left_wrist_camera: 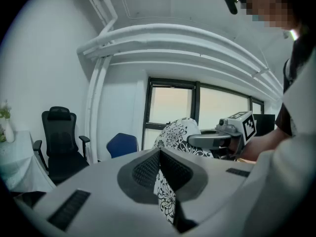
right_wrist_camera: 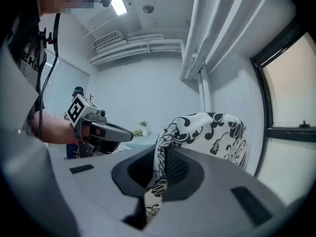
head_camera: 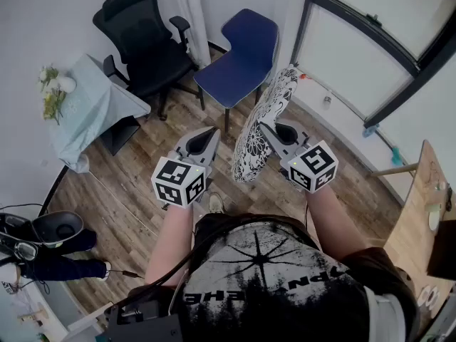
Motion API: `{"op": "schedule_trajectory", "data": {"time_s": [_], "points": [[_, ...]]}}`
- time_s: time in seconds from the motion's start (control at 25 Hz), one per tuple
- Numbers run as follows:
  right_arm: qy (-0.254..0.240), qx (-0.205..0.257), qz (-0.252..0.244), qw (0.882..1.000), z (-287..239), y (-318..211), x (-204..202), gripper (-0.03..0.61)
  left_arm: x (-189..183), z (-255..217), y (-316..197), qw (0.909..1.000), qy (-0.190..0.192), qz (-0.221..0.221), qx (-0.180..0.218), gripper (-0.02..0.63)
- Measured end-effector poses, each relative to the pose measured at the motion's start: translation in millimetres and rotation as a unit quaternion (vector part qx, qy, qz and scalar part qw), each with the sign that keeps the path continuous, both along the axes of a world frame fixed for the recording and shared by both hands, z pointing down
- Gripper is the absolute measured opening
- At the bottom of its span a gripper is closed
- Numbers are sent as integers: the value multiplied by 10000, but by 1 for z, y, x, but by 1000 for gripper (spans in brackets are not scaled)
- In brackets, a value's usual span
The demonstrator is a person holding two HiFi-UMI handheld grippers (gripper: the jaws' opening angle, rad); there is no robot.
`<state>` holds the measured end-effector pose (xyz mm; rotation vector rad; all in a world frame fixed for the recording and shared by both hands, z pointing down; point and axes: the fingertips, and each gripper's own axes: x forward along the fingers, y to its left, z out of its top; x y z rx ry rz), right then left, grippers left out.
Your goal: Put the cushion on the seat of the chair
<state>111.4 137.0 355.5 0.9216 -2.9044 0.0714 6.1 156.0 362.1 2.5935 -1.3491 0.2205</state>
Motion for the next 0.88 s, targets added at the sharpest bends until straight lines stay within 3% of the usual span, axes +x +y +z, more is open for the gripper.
{"op": "schedule_trajectory", "data": {"time_s": [0.28, 0.88], "points": [[-37, 93, -96, 9999, -4, -3, 2, 28, 5, 1, -3, 9994, -322, -62, 98, 15], [-183, 0, -119, 9998, 1, -9, -2, 29, 0, 18, -7, 9992, -382, -76, -72, 15]]}}
